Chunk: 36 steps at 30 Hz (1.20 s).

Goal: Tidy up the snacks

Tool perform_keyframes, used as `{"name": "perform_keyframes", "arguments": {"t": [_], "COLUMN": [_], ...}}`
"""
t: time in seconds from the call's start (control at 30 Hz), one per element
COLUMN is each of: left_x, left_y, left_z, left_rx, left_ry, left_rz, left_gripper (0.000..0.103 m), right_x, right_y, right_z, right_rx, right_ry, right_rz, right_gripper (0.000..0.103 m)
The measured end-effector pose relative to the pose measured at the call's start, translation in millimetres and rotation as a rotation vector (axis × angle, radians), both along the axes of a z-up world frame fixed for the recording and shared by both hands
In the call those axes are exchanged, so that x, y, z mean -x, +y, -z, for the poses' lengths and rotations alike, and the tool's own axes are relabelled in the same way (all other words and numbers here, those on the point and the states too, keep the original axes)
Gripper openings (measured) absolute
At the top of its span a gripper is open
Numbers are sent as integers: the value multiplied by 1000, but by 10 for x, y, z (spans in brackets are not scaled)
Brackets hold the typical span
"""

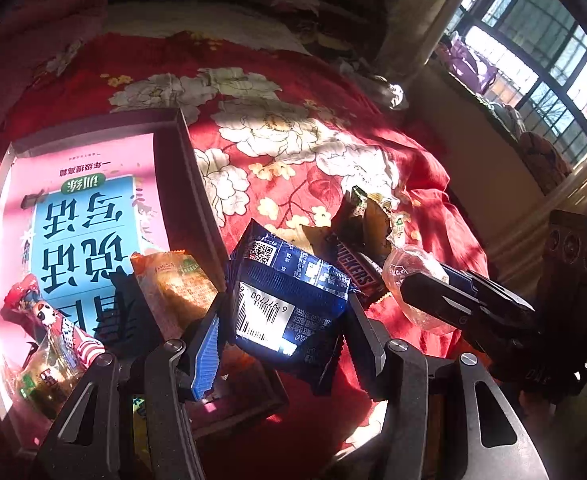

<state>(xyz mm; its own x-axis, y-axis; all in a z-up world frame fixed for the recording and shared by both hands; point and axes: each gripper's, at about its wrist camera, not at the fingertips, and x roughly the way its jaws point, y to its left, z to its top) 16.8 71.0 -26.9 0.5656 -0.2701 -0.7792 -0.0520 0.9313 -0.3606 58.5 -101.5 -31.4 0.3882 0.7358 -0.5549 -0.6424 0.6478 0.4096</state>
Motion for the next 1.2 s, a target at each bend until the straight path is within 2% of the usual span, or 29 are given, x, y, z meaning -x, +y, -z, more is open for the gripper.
{"name": "perform_keyframes", "arguments": {"t": [0.67,1.2], "left_x": [331,689], "left_y": [444,1025], "left_z": [-244,-309], "left_rx": [0,27], "left_ry": [-54,-73], "left_rz": [-121,-267], "left_gripper": [57,57], "right_x": [136,306], "right_y": [84,445], "right_z": [-93,-110], "right_rx": [0,36], "right_ry": [-45,-61], "right_rz": [-23,-101], "right_gripper": [38,38]}}
